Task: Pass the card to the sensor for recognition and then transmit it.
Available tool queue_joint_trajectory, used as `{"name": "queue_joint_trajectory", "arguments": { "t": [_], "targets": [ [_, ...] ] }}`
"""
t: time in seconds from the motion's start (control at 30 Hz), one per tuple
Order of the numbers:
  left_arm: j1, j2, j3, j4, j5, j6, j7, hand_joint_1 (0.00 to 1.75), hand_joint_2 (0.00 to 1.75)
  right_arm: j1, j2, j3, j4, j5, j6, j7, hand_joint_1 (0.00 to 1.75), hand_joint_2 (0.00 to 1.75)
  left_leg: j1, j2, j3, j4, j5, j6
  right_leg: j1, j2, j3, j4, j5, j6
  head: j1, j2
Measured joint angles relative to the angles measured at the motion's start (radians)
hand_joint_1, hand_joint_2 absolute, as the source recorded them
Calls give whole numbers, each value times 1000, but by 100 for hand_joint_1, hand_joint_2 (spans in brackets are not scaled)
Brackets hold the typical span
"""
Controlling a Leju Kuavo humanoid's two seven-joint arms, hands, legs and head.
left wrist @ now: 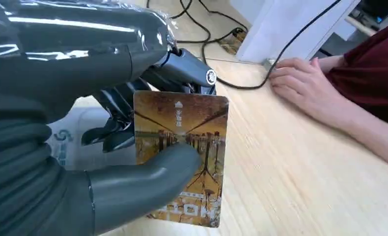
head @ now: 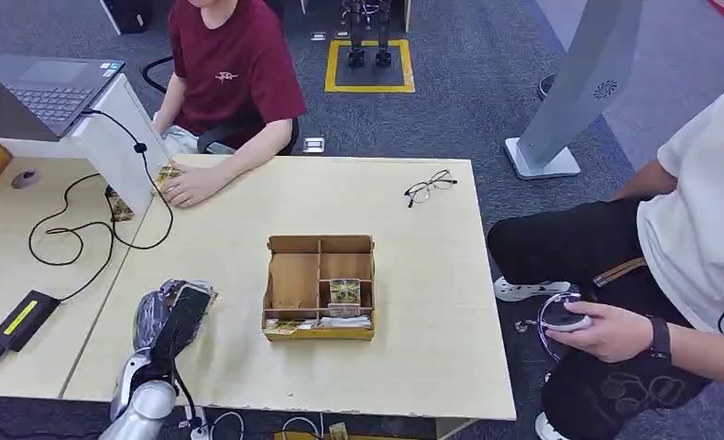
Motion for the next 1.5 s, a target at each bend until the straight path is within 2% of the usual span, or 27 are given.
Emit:
{"name": "queue_joint_trajectory", "arguments": {
  "t": [0.2, 0.43, 0.6, 0.7, 0.8, 0.87, 1.0, 1.23, 1.5],
  "targets": [
    [0, -1, 6, 14, -8, 4, 0, 175, 175, 0, 0, 0, 0, 0, 1, 0, 0, 175, 0, 0, 0, 0, 0, 0, 0, 0, 0, 0, 0, 0, 0, 0],
    [1, -11, 22, 29, -144, 35, 39, 175, 175, 0, 0, 0, 0, 2, 7, -17, 0, 175, 0, 0, 0, 0, 0, 0, 0, 0, 0, 0, 0, 0, 0, 0],
    [2, -18, 43, 47, -169, 37, 44, 175, 175, 0, 0, 0, 0, 2, 7, -18, 0, 175, 0, 0, 0, 0, 0, 0, 0, 0, 0, 0, 0, 0, 0, 0],
    [2, -24, 58, 51, -123, 5, 14, 175, 175, 0, 0, 0, 0, 2, 6, -18, 0, 175, 0, 0, 0, 0, 0, 0, 0, 0, 0, 0, 0, 0, 0, 0],
    [13, -24, 67, 25, 17, -70, -52, 175, 175, 1, 0, 0, 0, -3, 0, -17, 0, 175, 0, 0, 0, 0, 0, 0, 0, 0, 1, 0, 0, 0, 0, 0],
    [39, -24, 67, -39, 111, -109, -75, 175, 175, 2, 0, 0, 0, -6, -7, -17, 0, 175, 0, 0, 0, 0, 0, 0, 0, 0, 0, 0, 0, 0, 0, 0],
    [69, -13, 67, -167, 209, -134, -76, 175, 175, 8, 0, -1, 0, -18, -11, -13, 0, 175, 0, 0, 0, 0, 0, 0, 0, 0, 0, 0, 0, 0, 0, 0],
    [72, 20, 67, -287, 247, -138, -88, 175, 175, 9, 1, -6, 0, -21, -12, -13, 0, 175, 0, 0, 0, 0, 0, 0, 0, 0, 0, 0, 0, 0, 0, 0],
    [74, 34, 67, -322, 253, -139, -89, 175, 175, 9, 6, -10, 0, -21, -13, -13, 0, 175, 0, 0, 0, 0, 0, 0, 0, 0, 0, 0, 0, 0, 0, 0]
  ]
}}
